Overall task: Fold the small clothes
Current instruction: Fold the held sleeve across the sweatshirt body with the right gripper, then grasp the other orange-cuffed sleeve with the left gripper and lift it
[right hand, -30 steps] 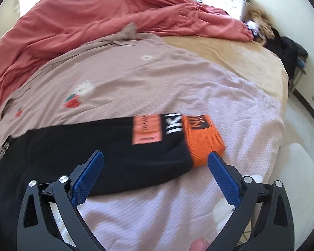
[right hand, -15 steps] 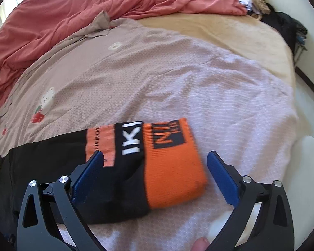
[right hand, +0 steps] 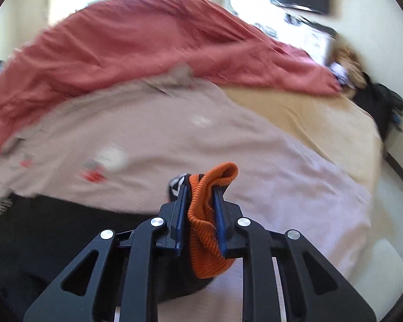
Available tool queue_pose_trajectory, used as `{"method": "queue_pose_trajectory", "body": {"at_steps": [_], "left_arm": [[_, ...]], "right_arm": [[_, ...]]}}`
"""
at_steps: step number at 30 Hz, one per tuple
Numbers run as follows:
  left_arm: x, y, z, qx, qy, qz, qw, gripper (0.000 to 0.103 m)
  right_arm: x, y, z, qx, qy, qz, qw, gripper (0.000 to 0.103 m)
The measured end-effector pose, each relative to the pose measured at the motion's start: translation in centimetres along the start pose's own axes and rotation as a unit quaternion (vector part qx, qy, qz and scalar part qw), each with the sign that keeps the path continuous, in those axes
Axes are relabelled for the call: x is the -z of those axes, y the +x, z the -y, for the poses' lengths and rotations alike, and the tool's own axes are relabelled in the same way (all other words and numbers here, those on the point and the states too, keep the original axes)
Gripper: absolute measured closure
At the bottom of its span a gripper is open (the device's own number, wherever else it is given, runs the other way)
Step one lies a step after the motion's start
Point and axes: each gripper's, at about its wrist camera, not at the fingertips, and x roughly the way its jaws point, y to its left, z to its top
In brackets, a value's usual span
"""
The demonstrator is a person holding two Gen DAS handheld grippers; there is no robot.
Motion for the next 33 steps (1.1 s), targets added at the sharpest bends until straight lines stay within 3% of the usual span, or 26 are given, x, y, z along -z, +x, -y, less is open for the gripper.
{"method": "queue_pose_trajectory", "body": {"at_steps": [2,4,5,10,15,18,19,21,24,25,29,33], "left_arm": [[0.0,-0.4,-0.2,0.003,-0.006,0.005,1.0000,0.009],[-0.2,-0.9,-0.5,0.007,-0.010,0.009,0.9999,0.009],[-0.2,-1.2,-0.8,0.008,-0.015,0.009,0.9998,0.009],[-0.2,-2.2,-2.6,0.009,-0.035,0.014,0.9993,0.009],[0.1,-2.8,-4.4,0.003,-0.049,0.018,0.9986,0.009],[0.1,-2.6,-5.2,0.001,-0.062,0.013,0.9980,0.009],[0.2,-2.6,-5.4,0.000,-0.063,0.011,0.9980,0.009],[0.2,-2.6,-5.6,-0.001,-0.064,0.012,0.9979,0.009],[-0.2,-2.5,-5.5,0.006,-0.067,0.011,0.9977,0.009],[-0.5,-2.5,-5.3,0.012,-0.067,0.012,0.9976,0.009],[-2.1,-2.5,-3.5,0.056,-0.064,0.009,0.9963,0.009],[-4.4,-1.5,-1.0,0.133,-0.081,-0.003,0.9878,0.009]], "right_arm": [[-1.1,-1.6,-3.6,-0.056,-0.010,0.018,0.998,0.086],[-1.8,-3.1,-7.4,-0.117,-0.027,0.031,0.992,0.098],[-1.9,-3.5,-9.1,-0.144,-0.034,0.029,0.989,0.098],[-0.6,-3.6,-19.0,-0.251,-0.077,-0.006,0.965,0.098],[3.0,-2.5,-26.3,-0.310,-0.118,-0.077,0.940,0.097],[4.5,-2.3,-28.6,-0.339,-0.120,-0.104,0.927,0.092],[5.2,-2.6,-28.9,-0.356,-0.126,-0.110,0.919,0.074],[5.7,-3.5,-28.8,-0.359,-0.133,-0.100,0.918,0.051],[4.6,-3.6,-26.3,-0.375,-0.106,-0.085,0.917,0.049],[4.0,-3.5,-24.7,-0.367,-0.095,-0.078,0.922,0.047],[2.7,-1.6,-20.0,-0.285,-0.082,-0.080,0.952,0.044],[2.6,0.4,-16.7,-0.223,-0.100,-0.084,0.966,0.044]]}}
